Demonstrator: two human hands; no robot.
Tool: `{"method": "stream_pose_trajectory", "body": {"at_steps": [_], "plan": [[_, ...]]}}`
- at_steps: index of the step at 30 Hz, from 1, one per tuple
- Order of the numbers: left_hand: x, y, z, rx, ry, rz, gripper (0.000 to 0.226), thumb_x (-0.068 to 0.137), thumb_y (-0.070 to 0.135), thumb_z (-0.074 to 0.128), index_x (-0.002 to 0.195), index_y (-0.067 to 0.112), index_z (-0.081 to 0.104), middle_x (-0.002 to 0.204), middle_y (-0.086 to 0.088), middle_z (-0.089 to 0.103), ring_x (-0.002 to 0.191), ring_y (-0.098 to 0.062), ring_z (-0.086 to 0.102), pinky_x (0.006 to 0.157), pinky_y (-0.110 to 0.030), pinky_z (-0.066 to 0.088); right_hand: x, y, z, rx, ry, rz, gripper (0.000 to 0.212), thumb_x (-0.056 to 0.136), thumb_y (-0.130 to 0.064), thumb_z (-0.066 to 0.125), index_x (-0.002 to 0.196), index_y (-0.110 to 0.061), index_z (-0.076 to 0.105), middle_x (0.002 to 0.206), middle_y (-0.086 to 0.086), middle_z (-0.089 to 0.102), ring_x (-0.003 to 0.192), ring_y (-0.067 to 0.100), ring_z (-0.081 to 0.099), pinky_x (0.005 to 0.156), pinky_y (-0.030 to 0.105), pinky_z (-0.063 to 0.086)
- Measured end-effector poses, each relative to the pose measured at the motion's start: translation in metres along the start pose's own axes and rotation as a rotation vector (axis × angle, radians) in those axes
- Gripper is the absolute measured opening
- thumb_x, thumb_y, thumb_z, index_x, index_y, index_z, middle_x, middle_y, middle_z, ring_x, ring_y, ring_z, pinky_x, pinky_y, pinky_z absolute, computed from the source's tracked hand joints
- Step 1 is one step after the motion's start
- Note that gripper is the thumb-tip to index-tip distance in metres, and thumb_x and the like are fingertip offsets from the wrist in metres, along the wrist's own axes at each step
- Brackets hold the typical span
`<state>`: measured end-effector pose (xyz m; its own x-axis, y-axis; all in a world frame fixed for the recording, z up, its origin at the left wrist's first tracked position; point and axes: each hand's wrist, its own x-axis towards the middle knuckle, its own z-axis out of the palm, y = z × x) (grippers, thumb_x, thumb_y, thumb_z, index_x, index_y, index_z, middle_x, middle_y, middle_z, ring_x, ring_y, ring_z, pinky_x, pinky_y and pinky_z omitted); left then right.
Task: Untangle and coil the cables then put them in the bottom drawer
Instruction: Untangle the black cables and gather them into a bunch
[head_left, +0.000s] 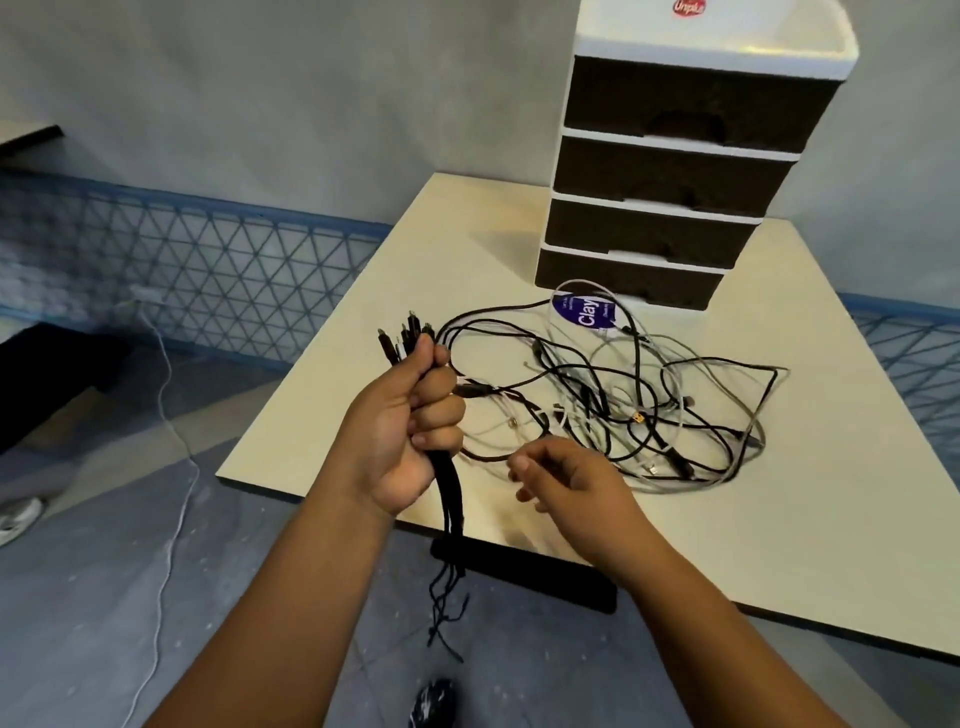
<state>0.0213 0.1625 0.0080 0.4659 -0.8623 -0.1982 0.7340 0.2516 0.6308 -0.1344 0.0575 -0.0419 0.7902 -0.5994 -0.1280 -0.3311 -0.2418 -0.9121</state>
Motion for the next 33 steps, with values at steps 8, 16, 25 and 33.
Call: {"method": "stream_pose_trajectory", "body": {"at_steps": [8, 16, 25, 33], "plan": [[0.045, 0.022, -0.029, 0.017, -0.002, -0.092, 0.021, 0.095, 0.035, 0.047, 0.081, 0.02, 0.051, 0.049, 0.011, 0.025, 0.035, 0.001, 0.023, 0.033, -0.012, 0.015, 0.067, 0.008, 0.011, -0.705, 0.362, -0.065, 0.031, 0.094, -0.036, 0.056, 0.119, -0.017, 0.061, 0.117, 0.004, 0.059, 0.109, 0.025, 0.052, 0.09, 0.038, 0.044], [0.072, 0.038, -0.056, 0.02, 0.02, -0.165, 0.018, 0.091, 0.034, 0.05, 0.08, 0.02, 0.05, 0.049, 0.011, 0.024, 0.035, 0.0, 0.022, 0.034, -0.012, 0.013, 0.07, 0.005, 0.038, -0.861, 0.265, -0.297, 0.027, 0.087, -0.049, 0.058, 0.091, -0.025, 0.07, 0.088, -0.005, 0.061, 0.087, 0.021, 0.053, 0.074, 0.037, 0.044], [0.082, 0.04, -0.063, 0.026, 0.023, -0.238, 0.018, 0.09, 0.035, 0.053, 0.08, 0.019, 0.052, 0.049, 0.009, 0.023, 0.034, -0.001, 0.021, 0.033, -0.012, 0.013, 0.068, -0.012, 0.022, -0.727, 0.237, -0.304, 0.026, 0.094, -0.042, 0.051, 0.089, -0.025, 0.07, 0.079, -0.011, 0.065, 0.076, 0.013, 0.057, 0.067, 0.032, 0.045], [0.079, 0.039, -0.049, 0.072, 0.059, -0.219, 0.017, 0.088, 0.034, 0.054, 0.08, 0.02, 0.054, 0.048, 0.01, 0.022, 0.035, 0.0, 0.019, 0.035, -0.014, 0.01, 0.079, -0.066, -0.032, 0.127, 0.366, -0.083, 0.02, 0.099, -0.027, 0.054, 0.081, -0.021, 0.062, 0.056, 0.004, 0.053, 0.05, 0.018, 0.052, 0.052, 0.031, 0.045]]}}
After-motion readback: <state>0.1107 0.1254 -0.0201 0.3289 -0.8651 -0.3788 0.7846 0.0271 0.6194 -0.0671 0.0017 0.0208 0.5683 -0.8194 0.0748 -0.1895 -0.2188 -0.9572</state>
